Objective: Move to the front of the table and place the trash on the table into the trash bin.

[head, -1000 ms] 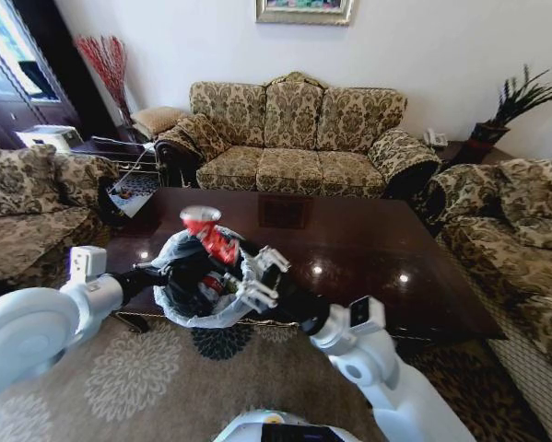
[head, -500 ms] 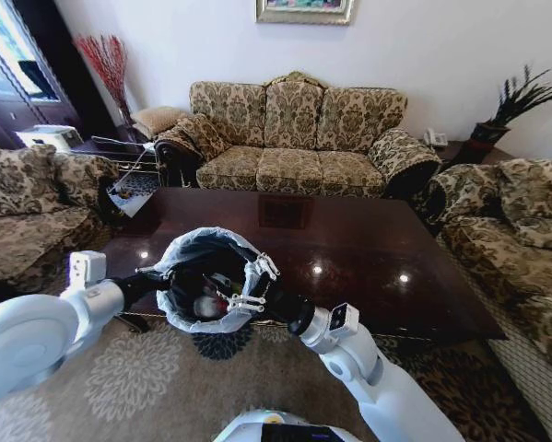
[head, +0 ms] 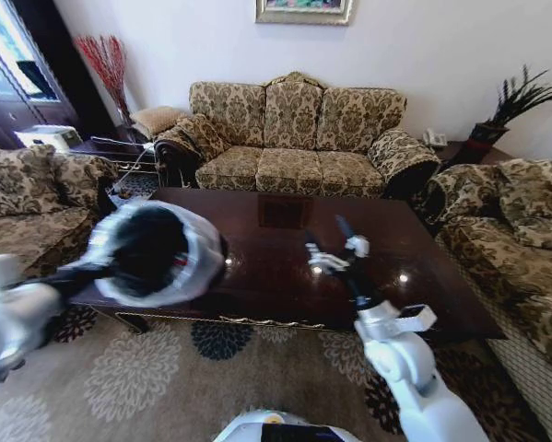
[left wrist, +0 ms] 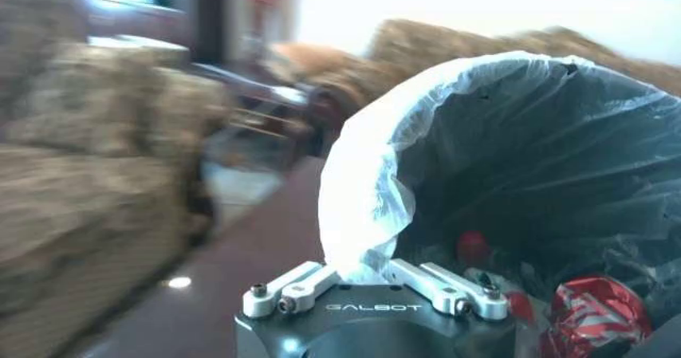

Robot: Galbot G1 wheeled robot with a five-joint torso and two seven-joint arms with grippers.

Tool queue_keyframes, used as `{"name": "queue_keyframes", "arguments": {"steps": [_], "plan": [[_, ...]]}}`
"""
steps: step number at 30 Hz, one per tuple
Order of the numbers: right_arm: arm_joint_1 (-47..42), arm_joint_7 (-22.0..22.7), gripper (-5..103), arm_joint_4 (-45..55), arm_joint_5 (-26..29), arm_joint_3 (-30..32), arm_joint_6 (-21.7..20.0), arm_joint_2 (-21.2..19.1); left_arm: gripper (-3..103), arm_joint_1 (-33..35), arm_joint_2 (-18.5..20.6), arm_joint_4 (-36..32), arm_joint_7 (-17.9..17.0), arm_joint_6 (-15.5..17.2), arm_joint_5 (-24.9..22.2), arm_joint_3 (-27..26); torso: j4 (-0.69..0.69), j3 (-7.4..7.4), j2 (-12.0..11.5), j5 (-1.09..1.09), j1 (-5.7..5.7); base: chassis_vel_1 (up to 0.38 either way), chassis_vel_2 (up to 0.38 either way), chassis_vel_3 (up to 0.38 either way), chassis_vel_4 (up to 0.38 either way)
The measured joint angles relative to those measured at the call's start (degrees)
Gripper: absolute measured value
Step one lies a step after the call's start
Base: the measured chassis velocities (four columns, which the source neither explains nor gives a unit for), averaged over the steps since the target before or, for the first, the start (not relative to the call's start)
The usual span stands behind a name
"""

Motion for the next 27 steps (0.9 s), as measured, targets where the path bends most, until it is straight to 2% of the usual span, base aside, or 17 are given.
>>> {"name": "queue_keyframes", "arguments": {"steps": [1, 3, 5, 6, 8, 11, 14, 17, 19, 23, 25, 26, 27], "plan": [[0.00, 0.00, 100, 0.00, 0.00, 0.00, 0.00, 0.00, 0, 0.00, 0.00, 0.00, 0.00, 0.00, 0.00, 0.00, 0.00, 0.00, 0.00, 0.00, 0.00, 0.000, 0.000, 0.000, 0.000], [0.42, 2.37, 100, -2.28, 0.38, 2.09, 0.65, 1.12, 0, 0.75, -4.31, 2.08, -0.38, -0.81, 0.07, -3.46, -0.02, 0.00, 0.00, -0.03, 0.00, 0.000, 0.000, 0.000, 0.000], [2.24, 10.28, 100, -3.93, -0.37, 2.51, 1.55, 2.59, 0, 1.20, -8.97, 6.33, -1.52, -1.84, -1.21, -5.96, 0.03, 0.00, 0.00, 0.00, 0.00, 0.000, 0.000, 0.000, 0.000], [2.24, 10.28, 100, -3.93, -0.37, 2.51, 1.55, 2.59, 0, 1.20, -8.97, 6.33, -1.52, -1.84, -1.21, -5.96, 0.03, 0.00, 0.00, 0.00, 0.00, 0.000, 0.000, 0.000, 0.000], [2.09, 13.50, 100, -4.94, -0.87, 3.25, 3.00, 1.80, 0, 1.15, -12.48, 11.16, -2.22, -3.01, -1.11, -5.76, 0.04, 0.00, 0.00, -0.03, 0.00, 0.000, 0.000, 0.000, 0.000], [1.44, 13.89, 100, -5.40, -0.68, 4.82, 4.19, 0.80, 0, 0.27, -15.21, 15.76, -3.21, -3.72, -0.44, -4.81, 0.00, 0.00, 0.00, -0.08, 0.00, 0.000, 0.000, 0.000, 0.000], [1.20, 13.96, 100, -5.56, -0.05, 7.11, 5.41, 0.42, 0, -1.03, -17.80, 21.78, -4.00, -5.75, 1.19, -2.02, -0.02, 0.00, 0.00, -0.03, 0.00, 0.000, 0.000, 0.000, 0.000], [1.29, 13.98, 100, -5.66, -0.02, 7.69, 6.57, 0.44, 0, -1.54, -18.35, 24.01, -4.63, -6.84, 1.97, -0.60, -0.02, 0.00, 0.00, 0.00, 0.00, 0.000, 0.000, 0.000, 0.000], [1.40, 14.04, 100, -5.58, -0.05, 8.65, 8.08, 0.44, 0, -2.49, -19.17, 30.63, -5.46, -9.11, 5.19, 2.89, -0.04, 0.00, 0.00, -0.01, 0.01, 0.000, 0.000, 0.000, 0.000], [0.73, 13.23, 100, -3.92, -0.37, 9.72, 7.91, 0.54, 0, -3.71, -19.47, 39.02, -5.37, -10.36, 7.65, 7.30, 0.01, 0.00, 0.00, -0.05, 0.01, 0.000, 0.000, 0.000, 0.000], [0.27, 13.33, 100, -1.62, -1.07, 9.93, 6.08, 1.37, 0, -5.36, -19.06, 45.72, -5.16, -13.51, 10.24, 11.14, -0.02, 0.00, 0.00, -0.03, 0.00, 0.000, 0.000, 0.000, 0.000], [0.27, 13.33, 100, -1.62, -1.07, 9.93, 6.08, 1.37, 0, -5.36, -19.06, 45.72, -5.16, -13.51, 10.24, 11.14, -0.02, 0.00, 0.00, -0.03, 0.00, 0.000, 0.000, 0.000, 0.000], [0.10, 13.48, 100, -0.55, -1.69, 9.94, 5.16, 1.81, 0, -6.28, -18.75, 48.83, -5.08, -15.10, 11.84, 13.01, -0.03, 0.00, 0.01, -0.04, 0.01, 0.000, 0.000, 0.000, 0.000]]}}
